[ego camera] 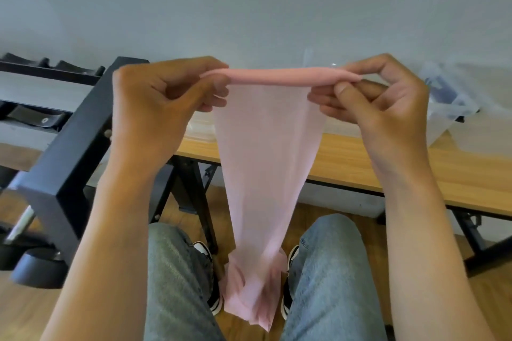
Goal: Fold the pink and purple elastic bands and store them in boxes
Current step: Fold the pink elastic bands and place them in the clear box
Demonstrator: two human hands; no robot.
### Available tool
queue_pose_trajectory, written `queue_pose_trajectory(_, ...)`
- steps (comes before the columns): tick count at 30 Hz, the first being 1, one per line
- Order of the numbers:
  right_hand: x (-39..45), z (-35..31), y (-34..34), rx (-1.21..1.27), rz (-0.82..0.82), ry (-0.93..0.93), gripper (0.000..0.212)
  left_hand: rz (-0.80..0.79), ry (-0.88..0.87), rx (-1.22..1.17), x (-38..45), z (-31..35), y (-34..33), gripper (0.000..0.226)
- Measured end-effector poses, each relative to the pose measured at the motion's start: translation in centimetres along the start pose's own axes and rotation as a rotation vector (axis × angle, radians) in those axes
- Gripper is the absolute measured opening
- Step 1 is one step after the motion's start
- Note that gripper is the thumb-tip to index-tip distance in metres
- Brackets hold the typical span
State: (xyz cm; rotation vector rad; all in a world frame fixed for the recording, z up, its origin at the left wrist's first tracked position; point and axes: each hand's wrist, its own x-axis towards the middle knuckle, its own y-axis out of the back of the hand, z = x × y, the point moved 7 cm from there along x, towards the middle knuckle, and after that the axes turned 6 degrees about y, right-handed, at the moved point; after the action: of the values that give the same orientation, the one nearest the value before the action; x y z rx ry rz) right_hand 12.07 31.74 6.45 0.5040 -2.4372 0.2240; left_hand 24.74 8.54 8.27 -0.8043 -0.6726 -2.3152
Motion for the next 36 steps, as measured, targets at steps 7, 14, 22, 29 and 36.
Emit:
queue_pose_trajectory(7,1.4,-0.9,0.0,0.017,-0.052,0.073,0.011,0.007,0.117,-0.177,1.2,0.0,0.1,0.019)
queue_pose_trajectory(14,-1.1,3.1,-0.3,-0.151,-0.099,0.051,0.024,-0.048,0.355,-0.228,-2.4,-4.8,-0.8,0.024)
queue_pose_trajectory(22,-5.0,9.4,-1.1,0.05,-0.154,-0.248,0.023,-0.121,0.561,-0.23,-6.0,-10.3,-1.6,0.051)
queue_pose_trajectory(29,-6.2,12.9,-1.0,-0.345,-0.342,-0.267,0.028,-0.203,0.598,-0.074,-8.2,-12.9,-2.1,0.024)
queue_pose_trajectory(36,-7.1,14.6,-1.2,-0.344,-0.327,-0.251,0.014,-0.155,0.641,-0.1,-9.9,-14.8,-2.4,0.022)
